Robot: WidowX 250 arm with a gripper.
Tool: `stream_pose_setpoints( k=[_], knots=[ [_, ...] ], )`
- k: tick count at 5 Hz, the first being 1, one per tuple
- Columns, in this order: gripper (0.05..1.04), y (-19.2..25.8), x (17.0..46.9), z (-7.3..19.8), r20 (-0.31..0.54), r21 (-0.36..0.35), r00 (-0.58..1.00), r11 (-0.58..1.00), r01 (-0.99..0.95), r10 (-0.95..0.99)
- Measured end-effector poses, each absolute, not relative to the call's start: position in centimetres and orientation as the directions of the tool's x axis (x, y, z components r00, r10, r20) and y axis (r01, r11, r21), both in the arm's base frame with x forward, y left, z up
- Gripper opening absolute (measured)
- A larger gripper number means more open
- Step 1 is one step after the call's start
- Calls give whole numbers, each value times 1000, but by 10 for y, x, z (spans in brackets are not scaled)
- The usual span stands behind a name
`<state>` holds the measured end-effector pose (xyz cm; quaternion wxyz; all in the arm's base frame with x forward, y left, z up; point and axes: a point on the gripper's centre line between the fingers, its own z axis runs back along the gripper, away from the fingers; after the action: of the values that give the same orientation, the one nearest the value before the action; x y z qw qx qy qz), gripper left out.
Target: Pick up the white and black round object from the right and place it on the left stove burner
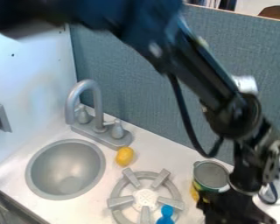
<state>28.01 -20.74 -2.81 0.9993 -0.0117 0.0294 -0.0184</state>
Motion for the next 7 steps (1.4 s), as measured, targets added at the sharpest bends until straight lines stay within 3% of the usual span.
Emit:
stream_pose_setpoints(
  k=[1,4,5,6,7],
  knots=[
    [704,-187,274,-1,-6,-2,989,989,150,-150],
    [704,-73,286,16,16,85,995,991,101,-103],
    [704,-51,288,10,14,124,996,989,86,-88],
    [704,-47,288,-20,-58,151,994,983,101,-93],
    [704,-52,301,-43,-27,164,999,986,37,-33]
  ],
)
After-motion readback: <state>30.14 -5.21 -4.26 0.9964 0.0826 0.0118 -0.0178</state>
